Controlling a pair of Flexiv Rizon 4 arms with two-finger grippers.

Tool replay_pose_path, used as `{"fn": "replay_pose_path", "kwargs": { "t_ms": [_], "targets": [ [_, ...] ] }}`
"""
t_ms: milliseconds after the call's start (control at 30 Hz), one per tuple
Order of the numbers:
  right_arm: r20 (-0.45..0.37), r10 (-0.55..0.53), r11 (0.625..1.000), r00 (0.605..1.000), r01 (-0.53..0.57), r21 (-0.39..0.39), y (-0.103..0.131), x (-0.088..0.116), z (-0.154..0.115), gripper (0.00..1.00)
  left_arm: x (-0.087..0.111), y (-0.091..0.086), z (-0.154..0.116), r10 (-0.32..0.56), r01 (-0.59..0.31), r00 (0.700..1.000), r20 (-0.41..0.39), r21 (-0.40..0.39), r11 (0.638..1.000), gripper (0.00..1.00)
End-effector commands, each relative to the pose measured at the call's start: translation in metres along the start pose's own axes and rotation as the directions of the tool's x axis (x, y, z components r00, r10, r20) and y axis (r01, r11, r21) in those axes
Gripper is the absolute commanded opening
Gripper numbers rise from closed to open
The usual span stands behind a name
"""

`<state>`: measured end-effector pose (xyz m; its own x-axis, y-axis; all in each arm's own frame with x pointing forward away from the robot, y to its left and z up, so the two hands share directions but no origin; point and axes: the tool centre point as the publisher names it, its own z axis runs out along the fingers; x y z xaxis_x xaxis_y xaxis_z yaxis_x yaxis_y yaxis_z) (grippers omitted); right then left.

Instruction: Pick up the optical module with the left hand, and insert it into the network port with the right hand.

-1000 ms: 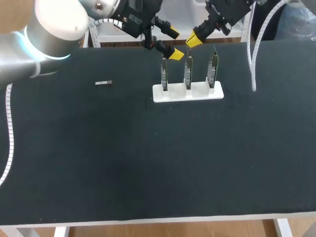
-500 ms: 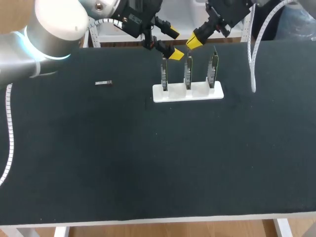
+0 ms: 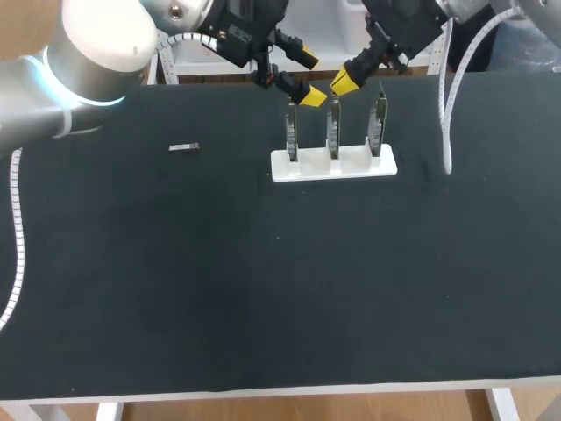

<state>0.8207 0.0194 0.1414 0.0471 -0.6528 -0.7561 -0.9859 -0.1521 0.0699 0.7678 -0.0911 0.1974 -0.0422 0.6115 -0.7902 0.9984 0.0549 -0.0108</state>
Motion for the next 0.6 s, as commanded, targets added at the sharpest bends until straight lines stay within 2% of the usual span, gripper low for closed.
{"fn": "replay_pose_path", "kwargs": {
  "t_ms": [33, 167, 367, 600],
  "targets": [
    [0.002, 0.008, 0.996, 1.0, -0.008, -0.084, -0.01, 0.009, 0.005, 0.0, 0.0, -0.001, 0.0, -0.003, 0.003, 1.0, -0.003, -0.004, 1.0, 1.0],
    [0.012, -0.001, 0.997, 1.0, 0.002, -0.074, -0.007, 0.005, 0.0, 0.0, 0.0, -0.001, 0.0, -0.003, 0.003, 1.0, -0.003, -0.004, 1.0, 1.0],
    [0.014, -0.068, 0.997, 0.998, 0.068, -0.02, 0.002, -0.02, -0.03, 0.0, 0.0, -0.001, 0.0, -0.003, 0.003, 1.0, -0.003, -0.004, 1.0, 1.0],
    [0.004, -0.074, 0.997, 0.997, 0.074, 0.035, 0.024, -0.02, -0.057, 0.0, 0.0, -0.001, 0.0, -0.003, 0.003, 1.0, -0.003, -0.004, 1.0, 1.0]
  ]
}}
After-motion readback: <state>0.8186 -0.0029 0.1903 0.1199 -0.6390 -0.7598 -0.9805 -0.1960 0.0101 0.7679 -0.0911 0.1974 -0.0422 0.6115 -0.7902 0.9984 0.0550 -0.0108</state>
